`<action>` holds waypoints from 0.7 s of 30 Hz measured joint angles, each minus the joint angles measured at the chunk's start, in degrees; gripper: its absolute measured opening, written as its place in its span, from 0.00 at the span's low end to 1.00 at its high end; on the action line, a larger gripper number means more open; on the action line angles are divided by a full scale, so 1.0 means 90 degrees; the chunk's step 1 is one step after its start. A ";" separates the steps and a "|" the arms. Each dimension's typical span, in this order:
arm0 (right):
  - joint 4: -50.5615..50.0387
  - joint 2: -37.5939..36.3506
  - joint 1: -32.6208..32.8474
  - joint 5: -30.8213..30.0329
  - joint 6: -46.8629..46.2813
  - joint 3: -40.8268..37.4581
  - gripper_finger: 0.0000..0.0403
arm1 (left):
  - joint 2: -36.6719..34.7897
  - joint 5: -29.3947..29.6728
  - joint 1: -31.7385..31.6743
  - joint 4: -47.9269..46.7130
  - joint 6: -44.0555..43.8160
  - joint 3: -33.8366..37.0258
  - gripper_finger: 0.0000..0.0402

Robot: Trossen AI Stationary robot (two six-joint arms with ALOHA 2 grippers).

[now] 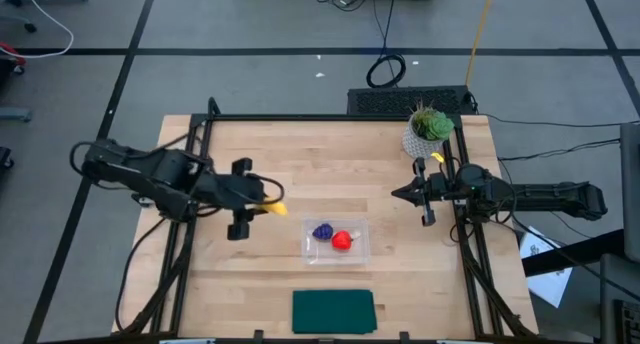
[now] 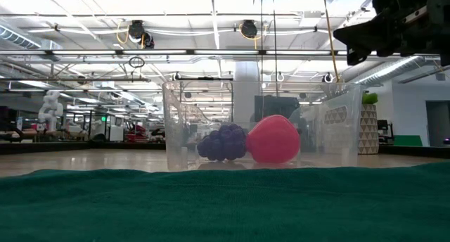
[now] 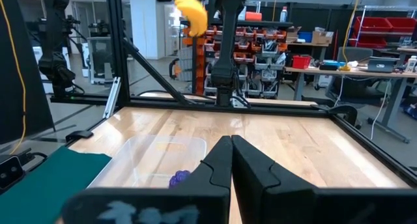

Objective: Pick and placing Produce into tupperware
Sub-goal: Put the banana into the transparent bin

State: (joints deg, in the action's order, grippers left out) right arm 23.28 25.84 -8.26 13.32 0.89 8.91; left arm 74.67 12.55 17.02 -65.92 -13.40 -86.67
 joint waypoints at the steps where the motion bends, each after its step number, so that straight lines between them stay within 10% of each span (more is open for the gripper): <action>1: 0.0000 0.0009 0.0001 0.0000 0.0000 0.0000 0.00 | -0.0085 0.0019 0.0000 0.0006 -0.0001 0.0000 0.41; 21: 0.0000 0.0062 -0.0001 0.0000 0.0000 -0.0001 0.00 | -0.0736 0.0166 0.0000 0.0179 0.0374 0.0000 0.41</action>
State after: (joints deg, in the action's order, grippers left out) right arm 23.28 26.39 -8.27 13.32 0.89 8.90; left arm 68.04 14.04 17.02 -64.32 -10.03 -86.67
